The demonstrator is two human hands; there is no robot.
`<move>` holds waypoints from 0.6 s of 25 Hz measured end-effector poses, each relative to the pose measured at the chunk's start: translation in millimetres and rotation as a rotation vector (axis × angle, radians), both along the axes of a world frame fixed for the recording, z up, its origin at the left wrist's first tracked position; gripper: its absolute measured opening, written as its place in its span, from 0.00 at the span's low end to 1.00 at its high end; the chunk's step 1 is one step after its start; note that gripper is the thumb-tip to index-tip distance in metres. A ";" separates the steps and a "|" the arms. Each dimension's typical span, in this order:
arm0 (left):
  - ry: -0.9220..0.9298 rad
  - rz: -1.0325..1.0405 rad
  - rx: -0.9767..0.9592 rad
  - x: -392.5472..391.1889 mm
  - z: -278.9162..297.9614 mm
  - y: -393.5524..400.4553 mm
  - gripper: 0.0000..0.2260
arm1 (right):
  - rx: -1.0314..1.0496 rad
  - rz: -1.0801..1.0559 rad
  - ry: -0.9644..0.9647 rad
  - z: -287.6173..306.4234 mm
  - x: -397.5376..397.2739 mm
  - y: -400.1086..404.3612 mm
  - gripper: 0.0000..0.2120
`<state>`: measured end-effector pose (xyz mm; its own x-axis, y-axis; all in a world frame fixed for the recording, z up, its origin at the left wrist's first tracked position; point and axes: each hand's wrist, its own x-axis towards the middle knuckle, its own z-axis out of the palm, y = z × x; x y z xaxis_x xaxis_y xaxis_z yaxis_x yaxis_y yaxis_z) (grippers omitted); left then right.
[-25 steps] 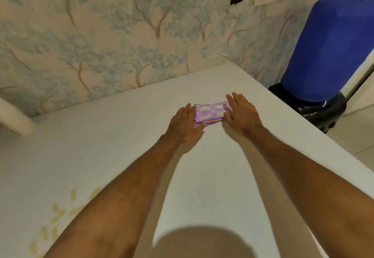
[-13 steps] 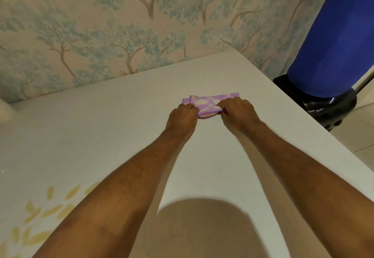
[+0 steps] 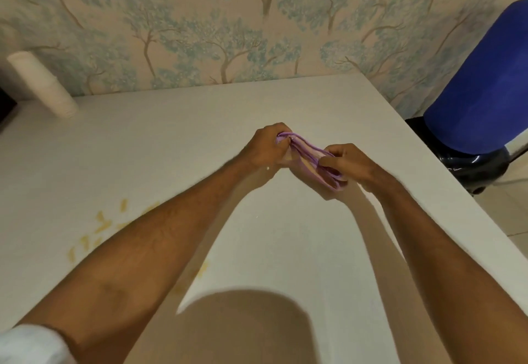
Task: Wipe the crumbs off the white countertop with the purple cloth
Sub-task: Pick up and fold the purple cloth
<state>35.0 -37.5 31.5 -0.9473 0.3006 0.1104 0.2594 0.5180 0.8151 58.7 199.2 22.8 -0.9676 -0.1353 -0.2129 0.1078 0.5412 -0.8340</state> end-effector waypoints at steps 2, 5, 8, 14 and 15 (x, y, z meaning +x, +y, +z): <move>-0.075 -0.034 0.033 19.5 12.4 -23.4 0.08 | -0.237 0.026 -0.117 9.8 34.3 -17.5 0.16; -0.171 -0.106 0.142 53.3 30.5 -53.9 0.09 | -0.600 0.031 -0.338 16.2 84.0 -44.2 0.14; -0.299 -0.181 0.263 91.7 48.6 -85.5 0.10 | -1.051 0.074 -0.509 10.6 133.3 -83.4 0.20; -0.245 -0.193 0.096 165.1 54.5 -149.5 0.10 | -1.432 0.074 -0.629 -15.3 228.4 -180.9 0.23; -0.201 -0.185 0.033 177.1 50.3 -159.1 0.09 | -1.394 0.057 -0.620 -18.1 242.2 -194.3 0.22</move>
<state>212.1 -196.6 81.8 -0.8805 0.4701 -0.0616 0.1784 0.4488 0.8757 300.9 4.9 4.7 -0.7633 -0.5978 -0.2450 0.6280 -0.5973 -0.4989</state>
